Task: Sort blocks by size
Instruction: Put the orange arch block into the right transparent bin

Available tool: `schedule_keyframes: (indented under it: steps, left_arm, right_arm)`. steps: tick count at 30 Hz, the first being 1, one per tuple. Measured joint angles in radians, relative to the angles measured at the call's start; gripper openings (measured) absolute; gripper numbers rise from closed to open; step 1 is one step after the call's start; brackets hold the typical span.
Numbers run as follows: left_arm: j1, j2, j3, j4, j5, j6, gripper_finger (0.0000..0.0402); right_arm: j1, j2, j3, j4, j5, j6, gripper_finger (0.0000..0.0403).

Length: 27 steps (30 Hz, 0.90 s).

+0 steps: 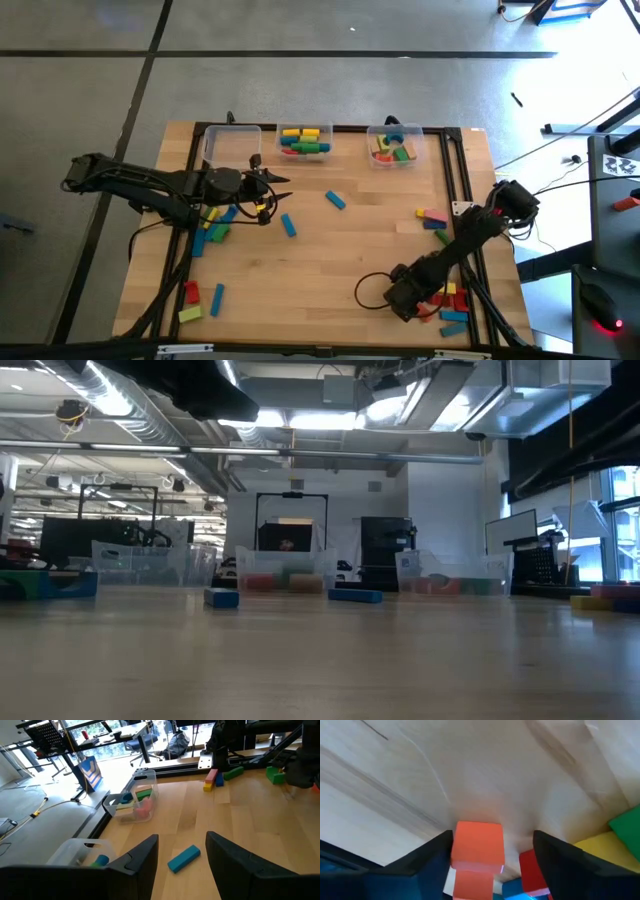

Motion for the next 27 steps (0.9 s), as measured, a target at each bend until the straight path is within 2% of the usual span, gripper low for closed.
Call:
schedule_keyframes:
  steps: [9,13,16,22,27]
  left_arm:
    - [0.0,0.0,0.0,0.002,0.0,0.0,0.0159]
    - [0.0,0.0,0.0,0.002,0.0,0.0,0.0159]
    - [0.0,0.0,0.0,0.002,0.0,0.0,0.0159]
    - [0.0,0.0,0.0,0.002,0.0,0.0,0.0159]
    - [0.0,0.001,0.0,0.003,0.0,0.0,0.0159]
  right_arm:
    - [-0.011,0.0,0.0,0.003,0.005,-0.029,0.0169]
    - [-0.011,0.0,0.0,0.003,-0.001,-0.049,0.0138]
    - [-0.012,0.0,0.0,0.003,-0.001,-0.055,0.0134]
    - [-0.043,0.0,0.0,0.003,0.0,-0.074,0.0158]
    - [-0.101,-0.001,0.0,0.003,-0.001,-0.139,0.0153]
